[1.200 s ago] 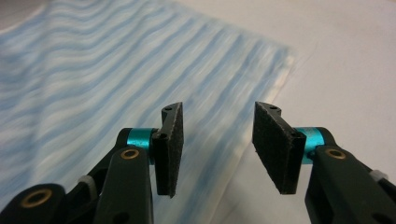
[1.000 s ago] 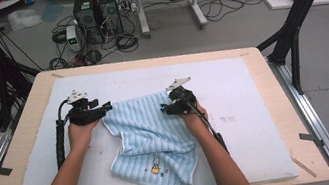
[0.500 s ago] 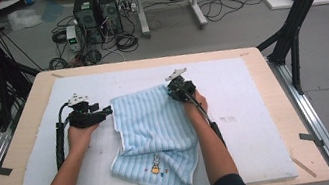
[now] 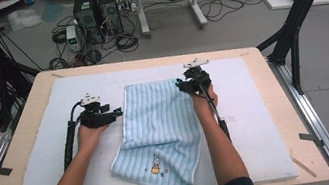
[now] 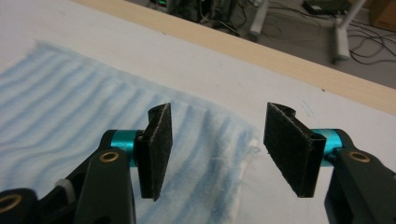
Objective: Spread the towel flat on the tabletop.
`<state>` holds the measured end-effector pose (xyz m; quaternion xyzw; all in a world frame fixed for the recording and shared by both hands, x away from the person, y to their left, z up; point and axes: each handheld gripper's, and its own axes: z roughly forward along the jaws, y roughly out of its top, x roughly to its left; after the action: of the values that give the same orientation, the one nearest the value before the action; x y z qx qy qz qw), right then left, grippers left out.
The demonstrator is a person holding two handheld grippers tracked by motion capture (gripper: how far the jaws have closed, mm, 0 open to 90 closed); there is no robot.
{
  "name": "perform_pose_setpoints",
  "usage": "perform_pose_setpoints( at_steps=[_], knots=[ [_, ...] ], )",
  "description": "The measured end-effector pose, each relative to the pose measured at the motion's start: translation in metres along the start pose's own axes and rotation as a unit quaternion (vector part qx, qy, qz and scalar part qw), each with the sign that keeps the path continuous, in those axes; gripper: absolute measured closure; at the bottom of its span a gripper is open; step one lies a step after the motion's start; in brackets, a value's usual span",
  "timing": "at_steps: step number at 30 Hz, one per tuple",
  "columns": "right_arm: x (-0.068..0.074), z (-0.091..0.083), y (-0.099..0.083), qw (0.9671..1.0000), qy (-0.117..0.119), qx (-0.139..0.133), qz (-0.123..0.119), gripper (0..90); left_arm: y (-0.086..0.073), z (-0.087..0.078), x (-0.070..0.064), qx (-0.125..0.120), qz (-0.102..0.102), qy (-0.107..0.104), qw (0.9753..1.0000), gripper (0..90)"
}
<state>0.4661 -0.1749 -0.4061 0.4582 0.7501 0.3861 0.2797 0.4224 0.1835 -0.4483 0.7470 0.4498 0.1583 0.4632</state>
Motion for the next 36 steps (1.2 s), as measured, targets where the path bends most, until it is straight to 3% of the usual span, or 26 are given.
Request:
perform_pose_setpoints(
  at_steps=[1, 3, 5, 7, 9, 11, 12, 13, 14, 16, 20, 24, 27, 29, 31, 33, 36],
  knots=[
    [0.001, -0.005, 0.000, 1.0000, 0.005, 0.000, -0.006, 40.6, 0.000, 0.003, -0.002, 0.001, -0.002, -0.006, 1.0000, 40.5],
    [0.002, -0.013, -0.003, 0.9998, 0.017, 0.002, -0.010, 39.3, 0.002, 0.011, -0.006, 0.031, 0.010, -0.012, 0.9994, 40.6],
    [0.002, -0.022, -0.008, 0.9995, 0.027, 0.002, -0.017, 38.6, 0.005, 0.016, -0.012, 0.033, 0.017, -0.021, 0.9991, 40.4],
    [0.001, -0.030, -0.013, 0.9990, 0.038, 0.009, -0.021, 37.5, 0.007, 0.022, -0.016, 0.046, 0.032, -0.019, 0.9982, 40.6],
    [0.000, -0.038, -0.019, 0.9986, 0.044, 0.015, -0.026, 37.0, 0.008, 0.025, -0.022, 0.049, 0.054, -0.002, 0.9973, 45.6],
    [0.000, -0.043, -0.026, 0.9983, 0.047, 0.017, -0.029, 36.4, 0.009, 0.026, -0.024, 0.053, 0.073, 0.011, 0.9959, 61.3],
    [-0.001, -0.045, -0.029, 0.9982, 0.048, 0.017, -0.032, 36.3, 0.011, 0.026, -0.024, 0.058, 0.082, 0.008, 0.9949, 75.4],
    [-0.001, -0.047, -0.032, 0.9981, 0.047, 0.021, -0.034, 36.1, 0.012, 0.027, -0.025, 0.058, 0.086, 0.017, 0.9944, 85.9],
    [-0.002, -0.048, -0.035, 0.9981, 0.046, 0.022, -0.033, 36.1, 0.013, 0.028, -0.025, 0.059, 0.087, 0.022, 0.9942, 86.7],
    [-0.004, -0.049, -0.038, 0.9981, 0.050, 0.022, -0.027, 36.6, 0.014, 0.029, -0.020, 0.052, 0.075, 0.039, 0.9951, 87.2],
    [-0.006, -0.049, -0.041, 0.9980, 0.058, 0.020, -0.016, 36.7, 0.015, 0.027, 0.001, 0.034, 0.027, 0.071, 0.9965, 87.4],
    [0.001, -0.043, -0.042, 0.9969, 0.074, 0.021, -0.016, 38.3, 0.018, 0.023, 0.019, 0.021, 0.003, 0.108, 0.9939, 87.5],
    [0.013, -0.036, -0.041, 0.9951, 0.093, 0.025, -0.023, 41.6, 0.017, 0.021, 0.028, 0.013, -0.019, 0.106, 0.9941, 87.4],
    [0.023, -0.028, -0.042, 0.9921, 0.116, 0.036, -0.028, 44.9, 0.017, 0.021, 0.026, 0.011, -0.011, 0.104, 0.9945, 87.3],
    [0.035, -0.019, -0.044, 0.9886, 0.135, 0.053, -0.041, 49.7, 0.018, 0.020, 0.027, 0.009, -0.008, 0.101, 0.9948, 87.3],
    [0.045, -0.009, -0.045, 0.9874, 0.129, 0.068, -0.060, 57.7, 0.018, 0.018, 0.028, 0.007, -0.011, 0.100, 0.9949, 87.3],
    [0.046, 0.000, -0.043, 0.9865, 0.125, 0.067, -0.082, 85.1, 0.019, 0.017, 0.027, 0.005, -0.010, 0.097, 0.9952, 87.3]
  ],
)
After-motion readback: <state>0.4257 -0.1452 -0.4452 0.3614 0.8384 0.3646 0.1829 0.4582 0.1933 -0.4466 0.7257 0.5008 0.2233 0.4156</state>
